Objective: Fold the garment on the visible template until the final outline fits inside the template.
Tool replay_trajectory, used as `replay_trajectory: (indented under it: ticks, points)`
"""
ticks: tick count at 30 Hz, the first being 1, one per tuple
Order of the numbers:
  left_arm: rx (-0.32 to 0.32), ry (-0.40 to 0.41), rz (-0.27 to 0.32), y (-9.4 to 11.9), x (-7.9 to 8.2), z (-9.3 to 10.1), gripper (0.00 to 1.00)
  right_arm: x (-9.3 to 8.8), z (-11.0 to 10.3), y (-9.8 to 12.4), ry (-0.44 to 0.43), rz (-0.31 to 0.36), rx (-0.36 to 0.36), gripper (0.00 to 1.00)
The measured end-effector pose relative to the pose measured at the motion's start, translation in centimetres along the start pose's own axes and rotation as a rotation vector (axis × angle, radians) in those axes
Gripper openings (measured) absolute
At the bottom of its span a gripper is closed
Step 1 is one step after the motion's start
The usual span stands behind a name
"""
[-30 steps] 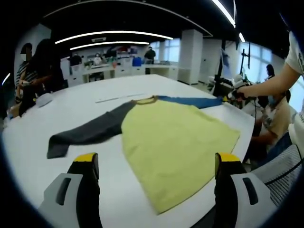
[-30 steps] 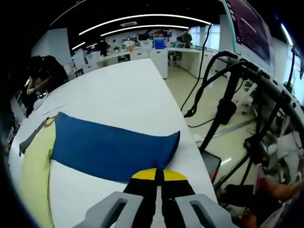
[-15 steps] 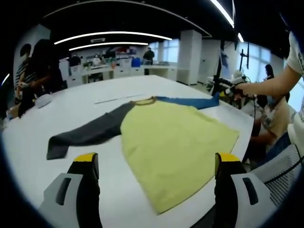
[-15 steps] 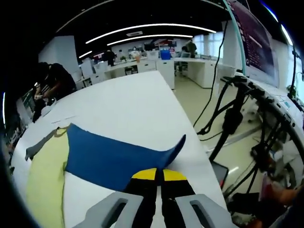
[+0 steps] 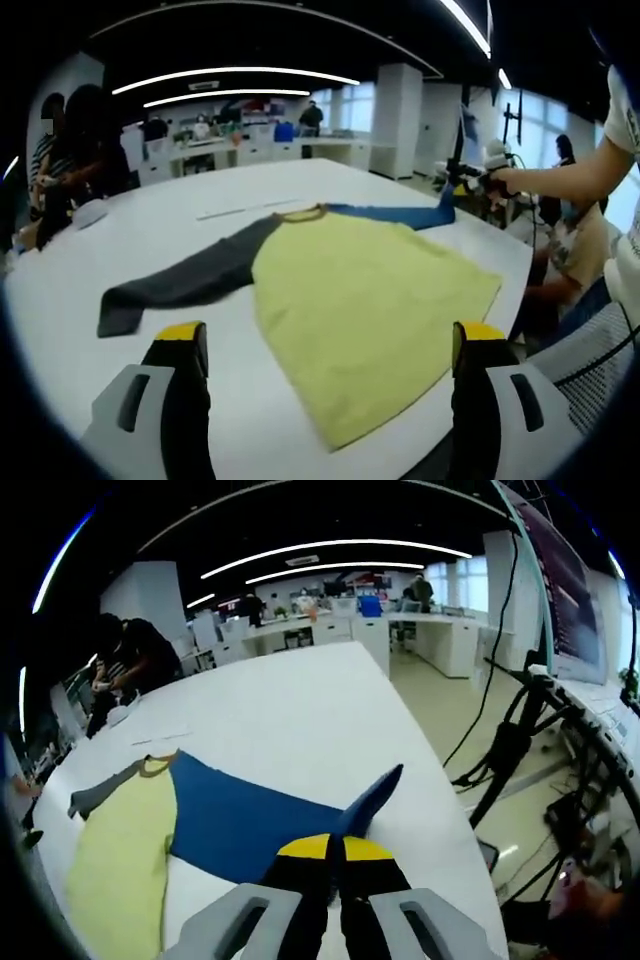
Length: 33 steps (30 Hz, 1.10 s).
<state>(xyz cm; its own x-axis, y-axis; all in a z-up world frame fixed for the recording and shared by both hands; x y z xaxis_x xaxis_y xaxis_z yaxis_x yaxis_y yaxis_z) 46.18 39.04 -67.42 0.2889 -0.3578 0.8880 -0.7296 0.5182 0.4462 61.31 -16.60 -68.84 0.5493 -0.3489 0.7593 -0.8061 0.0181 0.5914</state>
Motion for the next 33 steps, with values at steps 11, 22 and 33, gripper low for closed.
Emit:
replay_trajectory:
  ticks: [11,22,33]
  points:
    - [-0.003,0.000,0.008,0.1,-0.2,-0.3,0.99,0.3,-3.6,-0.2,0.013,0.006,0.069,0.00]
    - [-0.004,-0.003,0.009,0.1,-0.1,-0.3,0.98,-0.2,-6.8,-0.4,0.029,-0.006,0.124,0.00]
    - [-0.001,0.008,0.016,-0.1,-0.1,-0.2,0.97,-0.7,-9.2,-0.6,0.046,-0.013,0.178,0.00]
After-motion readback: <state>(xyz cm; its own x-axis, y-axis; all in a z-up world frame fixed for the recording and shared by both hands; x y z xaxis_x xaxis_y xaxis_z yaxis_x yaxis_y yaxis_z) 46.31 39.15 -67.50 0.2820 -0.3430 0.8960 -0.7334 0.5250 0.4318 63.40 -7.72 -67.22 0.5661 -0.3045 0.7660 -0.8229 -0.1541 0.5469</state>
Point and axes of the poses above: the point that each gripper's makers call its tool centre point, and the gripper's own axes: y roughly backward along the fingers, z roughly to its right, x roughly out of its top, the point moved 4 cm from there along y, roughly backward along the fingers, and after that the axes turned 11 degrees about -y, right-handed, at the moved point
